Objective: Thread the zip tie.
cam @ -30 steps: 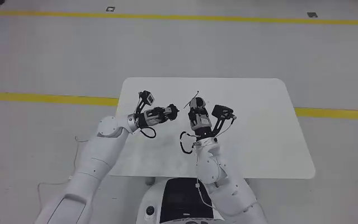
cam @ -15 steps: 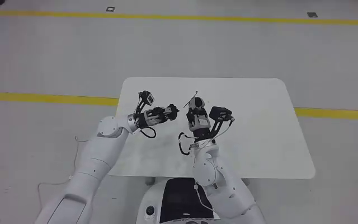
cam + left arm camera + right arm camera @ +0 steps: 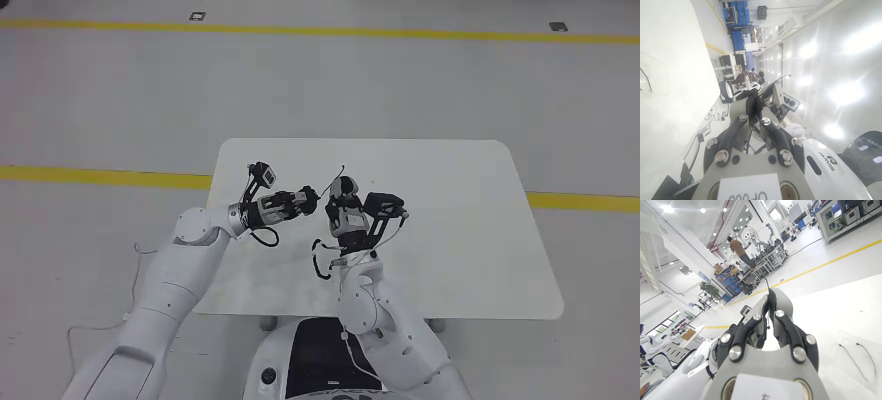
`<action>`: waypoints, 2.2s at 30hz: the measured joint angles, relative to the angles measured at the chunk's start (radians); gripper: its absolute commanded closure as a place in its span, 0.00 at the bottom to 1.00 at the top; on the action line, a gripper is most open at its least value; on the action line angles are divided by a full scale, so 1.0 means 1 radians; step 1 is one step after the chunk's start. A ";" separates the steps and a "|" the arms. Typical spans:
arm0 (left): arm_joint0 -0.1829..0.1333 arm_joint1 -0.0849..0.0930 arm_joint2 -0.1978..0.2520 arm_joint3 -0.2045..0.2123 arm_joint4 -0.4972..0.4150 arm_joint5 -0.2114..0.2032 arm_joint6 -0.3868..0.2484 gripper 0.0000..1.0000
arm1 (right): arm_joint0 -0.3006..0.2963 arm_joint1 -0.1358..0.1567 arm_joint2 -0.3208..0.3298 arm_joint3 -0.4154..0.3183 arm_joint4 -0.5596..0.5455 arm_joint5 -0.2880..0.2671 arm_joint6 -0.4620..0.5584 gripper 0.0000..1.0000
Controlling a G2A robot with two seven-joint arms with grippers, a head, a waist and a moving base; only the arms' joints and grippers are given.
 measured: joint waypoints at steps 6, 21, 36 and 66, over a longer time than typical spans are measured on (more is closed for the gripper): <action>0.000 0.000 0.000 0.000 0.000 0.000 0.000 1.00 | 0.004 -0.002 0.000 0.006 -0.005 0.006 0.001 1.00; 0.000 0.000 0.000 0.000 0.000 0.000 0.000 1.00 | 0.012 -0.005 0.006 0.015 -0.025 0.024 0.008 1.00; 0.000 0.000 0.000 0.000 0.000 0.000 0.000 1.00 | -0.005 -0.004 0.005 -0.004 -0.036 -0.010 0.019 1.00; 0.000 0.000 0.000 0.000 0.000 0.000 0.000 1.00 | -0.024 -0.003 0.002 -0.028 -0.063 -0.025 0.033 1.00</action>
